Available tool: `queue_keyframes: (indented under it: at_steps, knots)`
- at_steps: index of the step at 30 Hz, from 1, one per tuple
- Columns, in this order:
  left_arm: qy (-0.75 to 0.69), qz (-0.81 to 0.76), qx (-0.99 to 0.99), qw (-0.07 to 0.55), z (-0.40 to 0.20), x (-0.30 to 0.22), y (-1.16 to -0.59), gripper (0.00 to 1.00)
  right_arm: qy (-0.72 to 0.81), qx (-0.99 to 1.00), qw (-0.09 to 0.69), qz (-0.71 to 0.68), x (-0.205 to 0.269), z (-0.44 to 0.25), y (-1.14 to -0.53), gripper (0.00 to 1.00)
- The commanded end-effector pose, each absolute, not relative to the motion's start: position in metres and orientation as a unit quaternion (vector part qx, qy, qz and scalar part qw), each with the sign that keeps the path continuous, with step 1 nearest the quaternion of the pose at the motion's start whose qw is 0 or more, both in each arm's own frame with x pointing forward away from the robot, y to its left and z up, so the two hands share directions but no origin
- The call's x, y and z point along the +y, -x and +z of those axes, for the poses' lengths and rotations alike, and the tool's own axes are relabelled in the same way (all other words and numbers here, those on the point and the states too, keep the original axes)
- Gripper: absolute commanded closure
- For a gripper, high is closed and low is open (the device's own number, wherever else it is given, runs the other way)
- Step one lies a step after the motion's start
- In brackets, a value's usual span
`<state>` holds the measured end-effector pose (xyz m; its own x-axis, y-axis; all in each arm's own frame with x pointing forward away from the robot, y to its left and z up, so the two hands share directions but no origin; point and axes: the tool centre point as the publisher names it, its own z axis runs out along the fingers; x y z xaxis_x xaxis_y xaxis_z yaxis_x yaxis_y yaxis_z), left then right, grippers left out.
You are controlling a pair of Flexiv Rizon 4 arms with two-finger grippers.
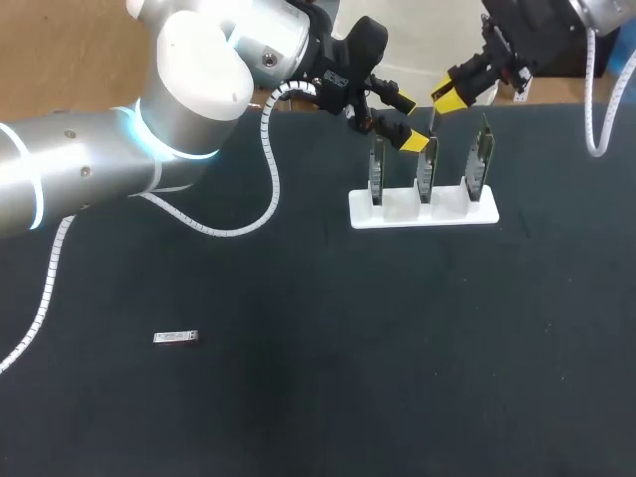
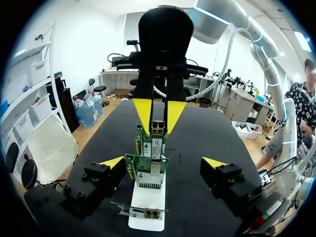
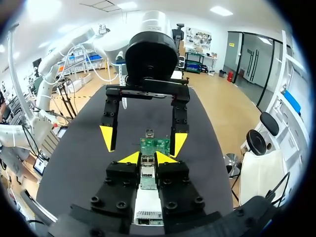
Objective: Pick up the optical module with the left hand, and insert it into the network port with the right hand.
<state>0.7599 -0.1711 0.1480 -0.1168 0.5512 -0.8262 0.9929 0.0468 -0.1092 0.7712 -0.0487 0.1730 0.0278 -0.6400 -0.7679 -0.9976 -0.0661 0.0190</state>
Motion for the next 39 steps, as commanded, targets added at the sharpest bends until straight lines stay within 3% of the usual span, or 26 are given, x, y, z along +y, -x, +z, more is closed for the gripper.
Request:
queue_keyframes:
  at_steps: [1,37,38,39]
  knots:
    - [-0.591,-0.359,0.656,0.304,0.149,-0.172,-0.762,0.00,0.658,0.622,0.284,0.314,-0.049,0.173,-0.770,1.00]
    - [-0.591,-0.359,0.656,0.304,0.149,-0.172,-0.762,0.00,0.660,0.629,0.268,0.312,-0.047,0.159,-0.771,1.00]
    - [-0.591,-0.359,0.656,0.304,0.149,-0.172,-0.762,0.00,0.660,0.628,0.268,0.313,-0.047,0.160,-0.771,0.64]
    - [-0.591,-0.359,0.656,0.304,0.149,-0.172,-0.762,0.00,0.660,0.628,0.269,0.312,-0.047,0.160,-0.771,0.00]
